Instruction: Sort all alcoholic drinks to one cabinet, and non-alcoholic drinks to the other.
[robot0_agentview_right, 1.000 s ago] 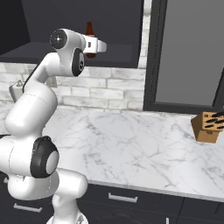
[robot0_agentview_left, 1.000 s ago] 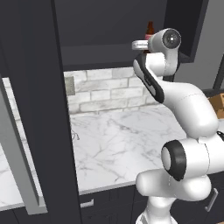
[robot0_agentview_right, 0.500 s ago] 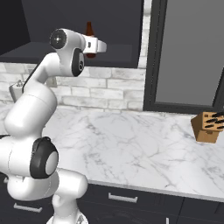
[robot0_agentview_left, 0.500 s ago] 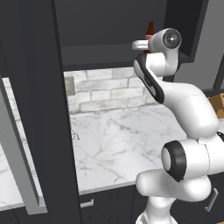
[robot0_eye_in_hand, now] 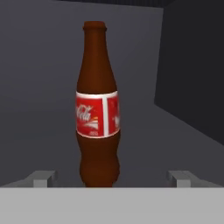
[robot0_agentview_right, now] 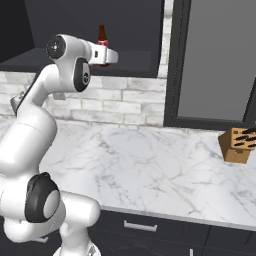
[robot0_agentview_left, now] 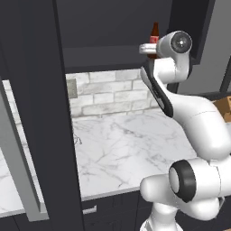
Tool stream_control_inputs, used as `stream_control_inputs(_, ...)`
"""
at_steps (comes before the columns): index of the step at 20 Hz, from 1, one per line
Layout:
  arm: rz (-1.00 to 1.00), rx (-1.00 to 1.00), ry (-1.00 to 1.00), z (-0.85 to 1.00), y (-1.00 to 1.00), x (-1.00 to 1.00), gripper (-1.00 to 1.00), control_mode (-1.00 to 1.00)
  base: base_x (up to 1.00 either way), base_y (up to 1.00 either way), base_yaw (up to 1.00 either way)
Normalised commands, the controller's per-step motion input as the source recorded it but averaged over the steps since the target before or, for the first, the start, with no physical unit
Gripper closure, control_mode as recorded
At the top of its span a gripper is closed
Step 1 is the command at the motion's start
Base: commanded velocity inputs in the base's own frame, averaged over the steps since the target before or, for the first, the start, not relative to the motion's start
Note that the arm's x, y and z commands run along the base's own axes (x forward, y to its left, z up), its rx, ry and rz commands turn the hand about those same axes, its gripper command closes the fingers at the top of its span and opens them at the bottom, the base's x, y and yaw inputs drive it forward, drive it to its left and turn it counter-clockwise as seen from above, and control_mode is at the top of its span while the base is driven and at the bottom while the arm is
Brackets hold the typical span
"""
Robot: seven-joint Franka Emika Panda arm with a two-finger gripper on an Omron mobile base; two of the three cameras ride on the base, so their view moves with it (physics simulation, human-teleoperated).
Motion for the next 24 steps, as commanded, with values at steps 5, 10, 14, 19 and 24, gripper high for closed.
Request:
stream_control_inputs(5, 0.0, 0.0, -0.02, 0.0, 0.0, -0.52, -1.0, -1.0, 0.0, 0.0, 0.0)
stream_control_inputs(10, 0.0, 0.0, -0.03, 0.0, 0.0, -0.65, -1.0, -1.0, 0.0, 0.0, 0.0)
stream_control_inputs(14, 0.0, 0.0, -0.02, 0.01, 0.0, -0.72, -1.0, -1.0, 0.0, 0.0, 0.0)
stream_control_inputs(19, 0.0, 0.01, -0.02, 0.05, 0.0, -0.7, -1.0, -1.0, 0.0, 0.0, 0.0)
stream_control_inputs(24, 0.01, 0.02, -0.01, 0.09, 0.0, -0.66, -1.0, -1.0, 0.0, 0.0, 0.0)
